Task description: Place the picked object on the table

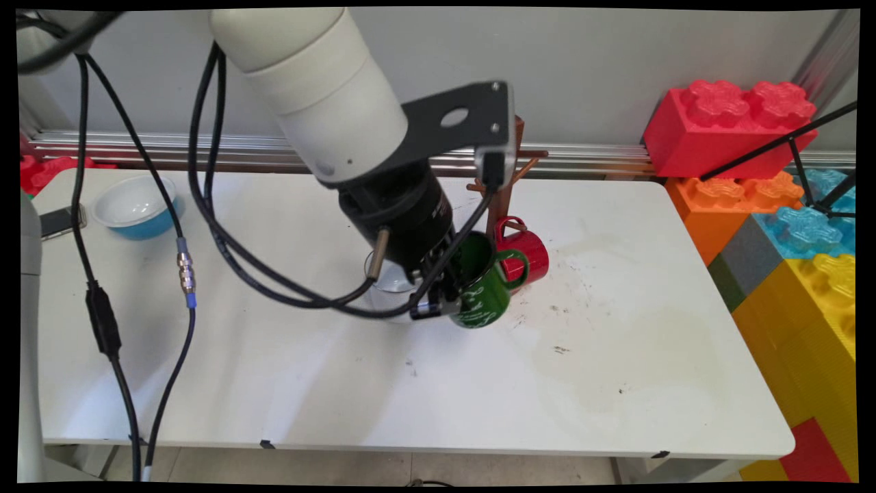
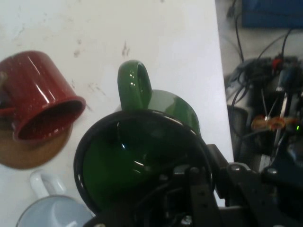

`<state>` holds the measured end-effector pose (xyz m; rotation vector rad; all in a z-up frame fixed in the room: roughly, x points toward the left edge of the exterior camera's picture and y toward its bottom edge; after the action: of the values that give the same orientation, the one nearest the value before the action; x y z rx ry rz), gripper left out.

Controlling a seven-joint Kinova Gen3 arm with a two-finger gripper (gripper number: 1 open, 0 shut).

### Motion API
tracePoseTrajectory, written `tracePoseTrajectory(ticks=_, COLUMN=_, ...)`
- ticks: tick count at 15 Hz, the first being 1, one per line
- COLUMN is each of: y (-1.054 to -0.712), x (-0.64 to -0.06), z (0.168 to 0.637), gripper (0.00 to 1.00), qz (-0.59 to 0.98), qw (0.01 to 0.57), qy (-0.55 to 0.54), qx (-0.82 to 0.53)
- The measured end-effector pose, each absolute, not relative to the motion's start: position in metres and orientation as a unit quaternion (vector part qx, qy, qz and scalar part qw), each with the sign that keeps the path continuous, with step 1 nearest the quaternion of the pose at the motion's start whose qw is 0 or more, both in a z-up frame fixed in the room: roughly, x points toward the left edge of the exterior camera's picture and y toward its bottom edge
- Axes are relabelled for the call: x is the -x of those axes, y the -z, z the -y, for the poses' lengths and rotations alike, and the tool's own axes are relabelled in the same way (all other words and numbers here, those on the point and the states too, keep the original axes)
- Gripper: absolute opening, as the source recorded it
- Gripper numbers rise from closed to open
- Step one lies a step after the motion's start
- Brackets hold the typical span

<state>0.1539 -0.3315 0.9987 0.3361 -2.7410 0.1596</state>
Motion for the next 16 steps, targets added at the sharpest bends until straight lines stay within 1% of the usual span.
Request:
tracePoseTrajectory(ticks=6, y=-0.968, x=-0.153, z=0.32, gripper=0.0, qz=0.983, qw=0.138, qy=-0.071, qx=-0.093)
tracePoseTrajectory(ticks=11, y=-0.948, x=-0.149, z=0.314, gripper=0.0, qz=0.987, qw=0.114, qy=-0.091, qx=-0.072)
tracePoseTrajectory(ticks=16, y=-0.916, x=-0.146, z=0.306, gripper=0.0, qz=0.987, qw=0.097, qy=-0.107, qx=-0.068)
